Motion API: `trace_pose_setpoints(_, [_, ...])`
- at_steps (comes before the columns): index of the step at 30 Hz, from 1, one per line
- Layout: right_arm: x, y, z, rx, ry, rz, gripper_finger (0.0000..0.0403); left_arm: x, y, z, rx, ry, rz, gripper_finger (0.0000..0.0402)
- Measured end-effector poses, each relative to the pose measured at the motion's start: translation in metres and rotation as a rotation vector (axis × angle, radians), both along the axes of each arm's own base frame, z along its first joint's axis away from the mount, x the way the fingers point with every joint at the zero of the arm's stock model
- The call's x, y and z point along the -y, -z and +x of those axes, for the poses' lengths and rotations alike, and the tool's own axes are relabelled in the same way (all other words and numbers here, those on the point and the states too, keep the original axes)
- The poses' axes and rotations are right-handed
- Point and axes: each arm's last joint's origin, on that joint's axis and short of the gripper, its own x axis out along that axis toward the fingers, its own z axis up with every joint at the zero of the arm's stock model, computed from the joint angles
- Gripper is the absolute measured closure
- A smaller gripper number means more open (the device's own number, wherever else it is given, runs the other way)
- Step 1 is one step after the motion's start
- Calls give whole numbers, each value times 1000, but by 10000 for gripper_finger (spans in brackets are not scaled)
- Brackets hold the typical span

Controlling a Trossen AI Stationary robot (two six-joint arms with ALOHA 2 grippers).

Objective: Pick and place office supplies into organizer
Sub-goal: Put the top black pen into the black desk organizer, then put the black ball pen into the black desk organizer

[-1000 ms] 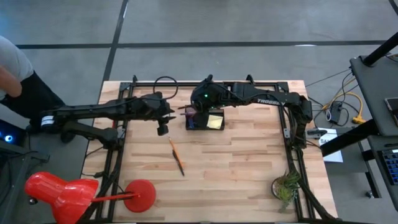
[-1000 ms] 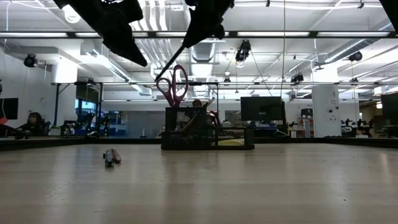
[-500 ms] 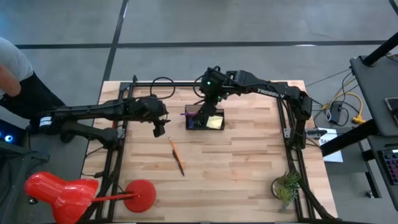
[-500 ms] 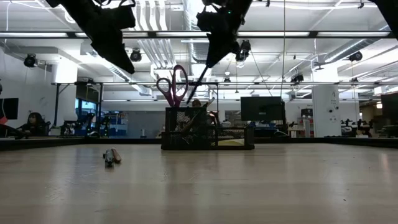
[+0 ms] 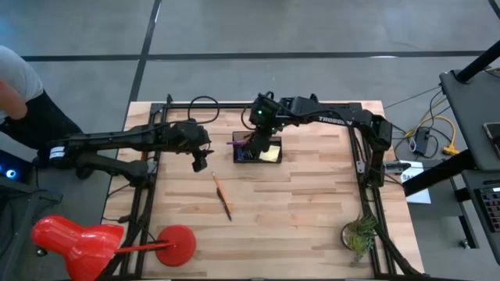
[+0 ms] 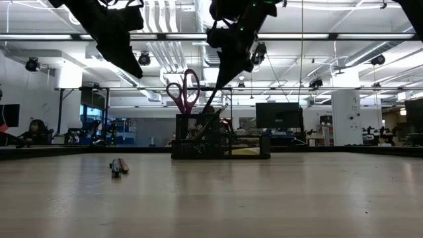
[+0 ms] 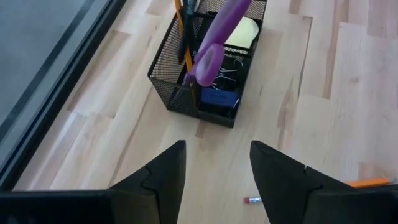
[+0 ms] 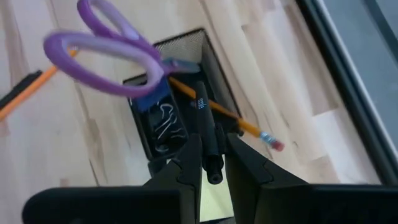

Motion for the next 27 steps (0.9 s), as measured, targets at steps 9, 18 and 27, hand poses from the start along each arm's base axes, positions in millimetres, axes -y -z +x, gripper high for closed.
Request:
trace_pose_setpoints(9, [0, 29, 3, -3, 26, 8, 311, 1, 4, -4, -49, -17, -26, 237])
trace_pose_setpoints(18, [-10, 16, 12, 78, 42, -5, 223, 4, 14, -13, -155, 15, -84, 237])
trace_pose_setpoints(27, [-91, 36, 38, 61, -75, 164, 198, 13, 49, -34, -133, 53, -195, 237])
